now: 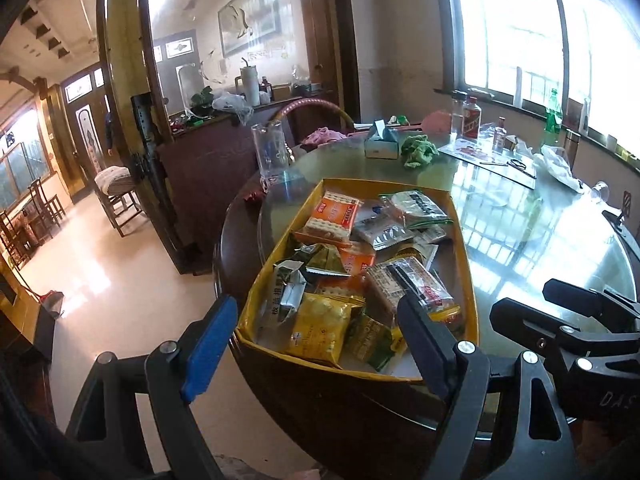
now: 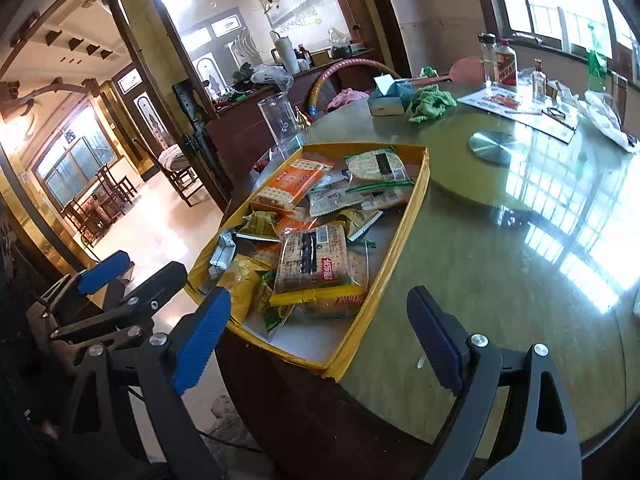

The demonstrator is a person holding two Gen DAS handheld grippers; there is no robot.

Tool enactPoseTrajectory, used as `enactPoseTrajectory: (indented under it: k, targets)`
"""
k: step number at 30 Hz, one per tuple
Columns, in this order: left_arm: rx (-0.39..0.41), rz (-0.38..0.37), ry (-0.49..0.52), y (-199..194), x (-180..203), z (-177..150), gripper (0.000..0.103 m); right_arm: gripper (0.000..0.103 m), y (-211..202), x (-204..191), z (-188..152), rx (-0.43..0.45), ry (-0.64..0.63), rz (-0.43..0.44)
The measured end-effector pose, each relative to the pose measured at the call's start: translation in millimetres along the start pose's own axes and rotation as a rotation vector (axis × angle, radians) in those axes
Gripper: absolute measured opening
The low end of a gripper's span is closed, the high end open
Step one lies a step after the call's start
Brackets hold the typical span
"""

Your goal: Organize snacks

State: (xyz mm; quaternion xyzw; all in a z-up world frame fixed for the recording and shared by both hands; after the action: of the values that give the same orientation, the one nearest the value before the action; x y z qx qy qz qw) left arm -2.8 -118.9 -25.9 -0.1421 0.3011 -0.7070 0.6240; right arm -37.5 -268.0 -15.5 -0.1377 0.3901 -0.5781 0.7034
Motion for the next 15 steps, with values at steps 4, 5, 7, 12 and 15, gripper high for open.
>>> enactPoseTrajectory:
  k: [4,5,7,12,15]
  targets:
    - [-0.006,0.015,-0.001,0,-5,-3,0.082,0.09,6,-5,-3,-0.016,-0.01,-0.015]
    - [-0.005,0.018,-0.006,-1,-7,-3,0.082,0.09,8,-5,-3,-0.022,-0.013,-0.02]
    - [-0.003,0.021,-0.02,0,-11,-5,0.082,0.09,11,-6,-3,-0.029,-0.02,-0.037]
    - [-0.01,0.024,-0.031,3,-16,-6,0.082,0.09,16,-9,-6,-0.038,-0.044,-0.086]
    - [-0.013,0.028,-0.029,6,-17,-7,0.082,0.09,17,-10,-6,-0.037,-0.047,-0.098]
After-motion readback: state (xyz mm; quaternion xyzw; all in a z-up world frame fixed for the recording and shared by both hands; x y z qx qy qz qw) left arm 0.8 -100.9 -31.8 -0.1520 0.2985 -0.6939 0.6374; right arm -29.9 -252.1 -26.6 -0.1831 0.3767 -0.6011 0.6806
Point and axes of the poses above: each gripper's, at about its wrist camera, not at the fingertips, and y roughly the way its jaws point, x to its right, z to its top, the point moved 9 cm from there along y, roughly the way its jaws point, and after that the axes turned 4 degrees about y, right-handed, at the moved point
